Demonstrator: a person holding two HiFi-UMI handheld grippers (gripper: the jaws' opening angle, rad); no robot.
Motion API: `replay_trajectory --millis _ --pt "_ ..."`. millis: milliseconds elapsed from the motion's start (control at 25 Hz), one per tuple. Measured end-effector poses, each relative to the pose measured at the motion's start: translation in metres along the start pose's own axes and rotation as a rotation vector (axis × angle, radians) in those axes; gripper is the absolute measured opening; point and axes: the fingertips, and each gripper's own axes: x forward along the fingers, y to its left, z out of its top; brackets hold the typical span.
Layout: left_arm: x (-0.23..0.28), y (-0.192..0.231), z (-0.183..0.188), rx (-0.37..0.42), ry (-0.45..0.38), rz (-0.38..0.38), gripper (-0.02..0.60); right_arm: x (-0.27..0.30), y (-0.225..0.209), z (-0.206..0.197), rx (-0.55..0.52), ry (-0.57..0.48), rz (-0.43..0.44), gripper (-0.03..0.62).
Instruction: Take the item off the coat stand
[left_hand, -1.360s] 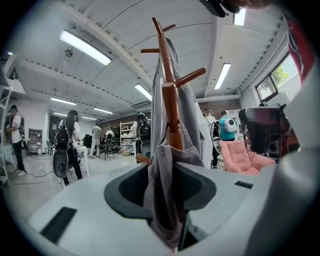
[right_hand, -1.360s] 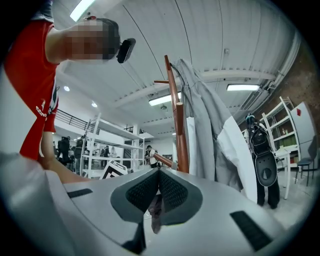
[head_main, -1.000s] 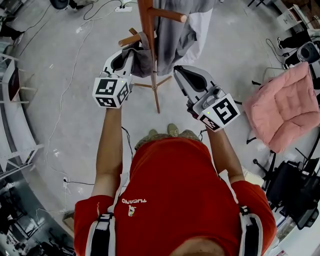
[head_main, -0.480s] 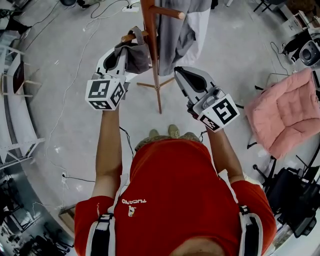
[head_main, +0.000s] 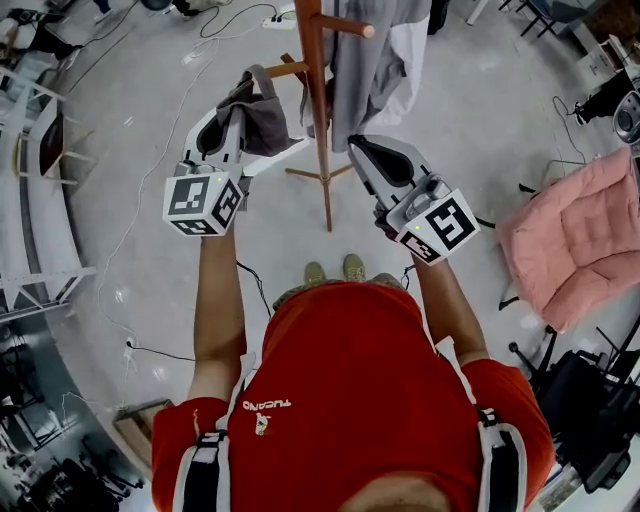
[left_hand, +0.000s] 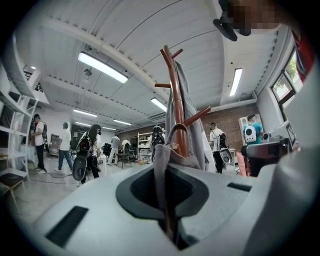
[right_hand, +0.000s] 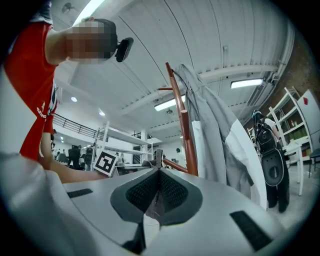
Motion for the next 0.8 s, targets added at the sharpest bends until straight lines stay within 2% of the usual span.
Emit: replay_trajectory --millis 320,800 --pt "-0.035 -0.016 0.01 -0.036 -0.018 0.005 0.016 0.002 0.008 0.004 0.006 -0.011 0.031 0.02" --pt "-0.068 -0.052 0.004 -0.105 -0.014 -0.055 0.016 -0.006 0.014 -0.003 -0.003 0.003 0.023 0.02"
